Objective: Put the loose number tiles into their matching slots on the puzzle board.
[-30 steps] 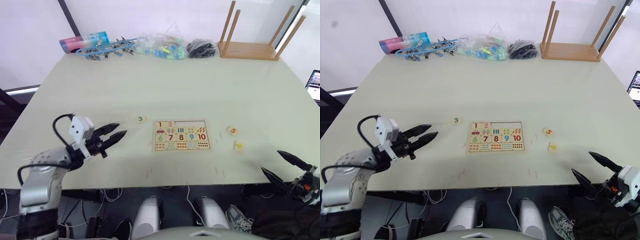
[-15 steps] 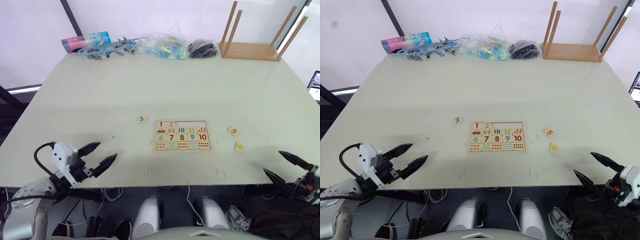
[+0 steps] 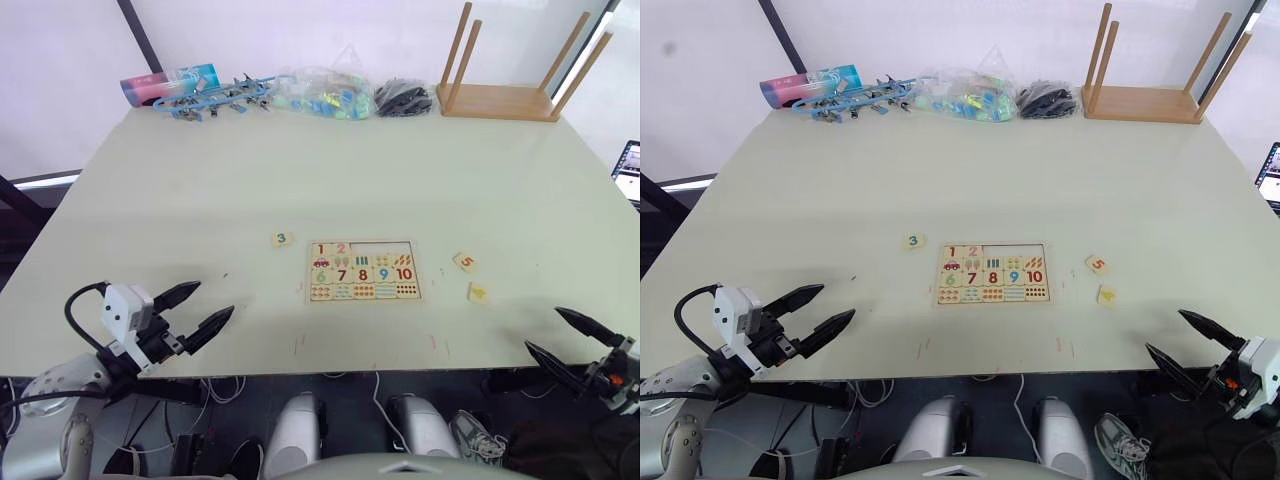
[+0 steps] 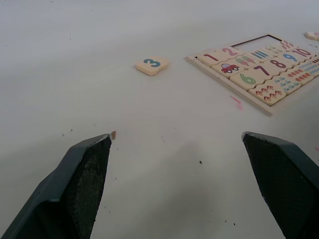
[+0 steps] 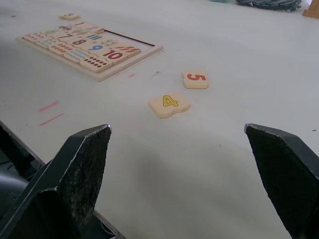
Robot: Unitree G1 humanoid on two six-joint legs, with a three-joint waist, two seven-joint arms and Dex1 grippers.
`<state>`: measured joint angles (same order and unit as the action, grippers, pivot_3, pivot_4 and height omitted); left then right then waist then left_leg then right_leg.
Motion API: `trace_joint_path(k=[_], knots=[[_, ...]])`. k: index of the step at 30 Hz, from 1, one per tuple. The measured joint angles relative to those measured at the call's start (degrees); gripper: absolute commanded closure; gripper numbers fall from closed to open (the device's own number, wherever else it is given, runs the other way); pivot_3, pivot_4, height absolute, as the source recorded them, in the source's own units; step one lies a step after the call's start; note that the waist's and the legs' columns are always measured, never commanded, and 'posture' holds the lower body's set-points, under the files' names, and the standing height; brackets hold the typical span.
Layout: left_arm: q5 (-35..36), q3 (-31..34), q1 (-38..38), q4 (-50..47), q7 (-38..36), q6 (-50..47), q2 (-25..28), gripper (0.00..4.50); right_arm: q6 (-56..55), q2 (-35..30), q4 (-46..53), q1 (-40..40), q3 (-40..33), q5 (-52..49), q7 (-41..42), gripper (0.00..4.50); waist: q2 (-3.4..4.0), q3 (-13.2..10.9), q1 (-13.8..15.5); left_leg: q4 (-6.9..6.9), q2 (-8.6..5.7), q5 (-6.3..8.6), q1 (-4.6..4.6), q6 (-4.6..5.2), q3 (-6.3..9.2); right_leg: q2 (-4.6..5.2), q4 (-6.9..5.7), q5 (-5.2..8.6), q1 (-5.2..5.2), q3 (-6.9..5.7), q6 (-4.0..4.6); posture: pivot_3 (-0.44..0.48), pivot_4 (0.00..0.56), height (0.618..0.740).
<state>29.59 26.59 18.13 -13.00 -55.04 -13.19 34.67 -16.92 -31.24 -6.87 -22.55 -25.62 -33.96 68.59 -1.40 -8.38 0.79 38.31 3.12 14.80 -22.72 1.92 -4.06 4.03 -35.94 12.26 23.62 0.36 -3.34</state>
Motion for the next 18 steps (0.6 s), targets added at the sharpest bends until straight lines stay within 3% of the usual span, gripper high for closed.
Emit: trace_joint_path(k=[18], knots=[[1.10, 0.07, 0.70, 0.37, -1.26, 1.13, 0.77, 0.05, -0.85, 0.24, -1.03, 1.12, 0.00, -0.02, 0.88, 0.00, -0.02, 0.02, 0.00, -0.06, 0.03, 0.09, -0.01, -0.13, -0.02, 0.04, 0.05, 0.00, 0.03, -0.01, 0.00, 0.000, 0.150, 0.740]])
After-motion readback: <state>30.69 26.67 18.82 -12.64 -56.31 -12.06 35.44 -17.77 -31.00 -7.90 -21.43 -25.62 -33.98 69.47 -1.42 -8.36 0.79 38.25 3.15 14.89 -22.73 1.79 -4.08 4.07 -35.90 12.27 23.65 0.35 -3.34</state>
